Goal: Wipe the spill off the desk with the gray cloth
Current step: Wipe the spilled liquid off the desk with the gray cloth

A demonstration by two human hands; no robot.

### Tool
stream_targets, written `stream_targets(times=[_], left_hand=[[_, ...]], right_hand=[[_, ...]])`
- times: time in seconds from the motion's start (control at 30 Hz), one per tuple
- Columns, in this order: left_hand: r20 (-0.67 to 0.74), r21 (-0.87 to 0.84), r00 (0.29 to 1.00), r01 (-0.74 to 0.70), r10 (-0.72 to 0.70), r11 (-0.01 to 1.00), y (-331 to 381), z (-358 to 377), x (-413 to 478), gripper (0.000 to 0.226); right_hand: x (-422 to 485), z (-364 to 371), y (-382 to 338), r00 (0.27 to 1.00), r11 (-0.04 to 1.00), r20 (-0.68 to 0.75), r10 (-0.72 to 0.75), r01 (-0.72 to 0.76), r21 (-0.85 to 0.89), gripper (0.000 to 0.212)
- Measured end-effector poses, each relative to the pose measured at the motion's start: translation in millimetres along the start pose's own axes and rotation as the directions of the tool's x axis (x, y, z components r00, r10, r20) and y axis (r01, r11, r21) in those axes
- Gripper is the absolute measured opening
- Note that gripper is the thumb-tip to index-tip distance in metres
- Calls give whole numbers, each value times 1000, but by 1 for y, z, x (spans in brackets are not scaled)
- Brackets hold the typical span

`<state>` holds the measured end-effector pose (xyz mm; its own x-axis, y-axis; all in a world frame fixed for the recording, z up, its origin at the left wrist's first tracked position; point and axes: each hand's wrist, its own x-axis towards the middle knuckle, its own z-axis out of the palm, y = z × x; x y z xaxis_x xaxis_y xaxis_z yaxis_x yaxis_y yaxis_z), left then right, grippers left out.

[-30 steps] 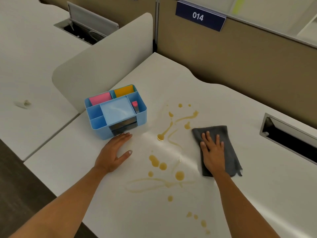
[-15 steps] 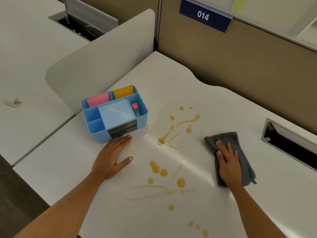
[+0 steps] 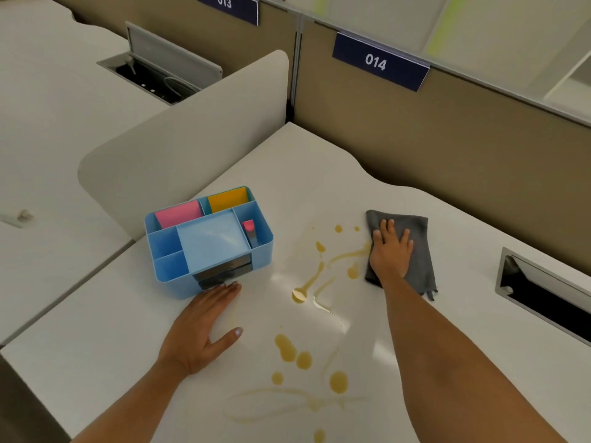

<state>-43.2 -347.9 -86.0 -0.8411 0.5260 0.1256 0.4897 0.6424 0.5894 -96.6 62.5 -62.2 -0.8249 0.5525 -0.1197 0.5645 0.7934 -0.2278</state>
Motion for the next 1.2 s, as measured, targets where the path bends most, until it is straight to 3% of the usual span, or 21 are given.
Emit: stream_targets(times=[0.17, 0.33, 0.57, 0.7, 0.83, 0.93, 1.03, 1.2], left_hand=[[3, 3, 1000, 12, -12, 1000, -2, 1, 0, 69], [12, 5, 1000, 12, -12, 1000, -2, 1, 0, 71], [5, 2, 1000, 23, -23, 1000, -1, -1, 0, 72], [-8, -11, 1000, 24, -24, 1000, 1, -1, 0, 73], [-7, -17, 1000, 22, -22, 1000, 2, -2, 1, 74], [-9, -23, 1000, 22, -22, 1000, 2, -3, 1, 73], [-11, -23, 1000, 27, -28, 999, 2, -2, 1, 72], [-3, -9, 999, 37, -37, 999, 0, -1, 0, 72]], right_hand=[[4, 16, -37, 969, 968, 32, -246, 247, -44, 49], [-14, 29, -62, 885, 875, 47, -463, 448, 184, 45], [-82, 33, -32, 782, 754, 49, -621, 581, 307, 39], [-99, 19, 24, 790, 757, 24, -613, 578, 305, 37], [-65, 4, 51, 940, 904, -56, -337, 340, 260, 38], [-45, 10, 21, 977, 957, -42, -210, 214, 197, 42], [-51, 24, -22, 957, 944, -6, -290, 287, 161, 45], [-108, 38, -53, 857, 840, 45, -514, 492, 228, 44]])
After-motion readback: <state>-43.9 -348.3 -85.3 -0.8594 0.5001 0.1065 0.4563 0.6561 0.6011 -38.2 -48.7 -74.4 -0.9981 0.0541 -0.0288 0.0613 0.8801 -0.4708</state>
